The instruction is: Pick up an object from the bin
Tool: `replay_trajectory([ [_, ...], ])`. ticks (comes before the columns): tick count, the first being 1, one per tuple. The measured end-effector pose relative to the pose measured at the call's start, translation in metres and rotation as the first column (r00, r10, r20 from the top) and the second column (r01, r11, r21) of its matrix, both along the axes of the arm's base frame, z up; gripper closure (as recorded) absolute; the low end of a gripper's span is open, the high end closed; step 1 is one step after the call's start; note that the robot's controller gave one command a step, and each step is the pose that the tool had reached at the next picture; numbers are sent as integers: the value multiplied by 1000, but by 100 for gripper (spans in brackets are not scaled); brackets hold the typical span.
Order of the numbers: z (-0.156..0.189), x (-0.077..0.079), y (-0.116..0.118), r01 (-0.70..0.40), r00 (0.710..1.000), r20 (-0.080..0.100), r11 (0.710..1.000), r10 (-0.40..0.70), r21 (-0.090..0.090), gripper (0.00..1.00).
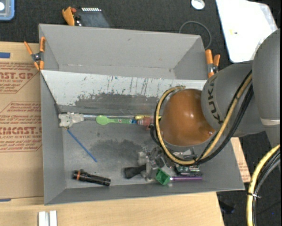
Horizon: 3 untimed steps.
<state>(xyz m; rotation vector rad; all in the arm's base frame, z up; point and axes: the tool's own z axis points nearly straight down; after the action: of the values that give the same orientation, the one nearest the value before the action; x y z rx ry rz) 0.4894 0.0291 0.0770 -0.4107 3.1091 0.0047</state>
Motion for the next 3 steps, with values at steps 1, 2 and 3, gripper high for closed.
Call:
replay_trajectory([
  [1, 0, 0, 0, 0, 1000, 0, 1000, 0, 0, 100],
  [2, 28, -2, 0, 0, 1000, -7, 1000, 0, -1, 100],
  [3, 78, -2, 1, 0, 1000, -9, 1000, 0, 0, 100],
])
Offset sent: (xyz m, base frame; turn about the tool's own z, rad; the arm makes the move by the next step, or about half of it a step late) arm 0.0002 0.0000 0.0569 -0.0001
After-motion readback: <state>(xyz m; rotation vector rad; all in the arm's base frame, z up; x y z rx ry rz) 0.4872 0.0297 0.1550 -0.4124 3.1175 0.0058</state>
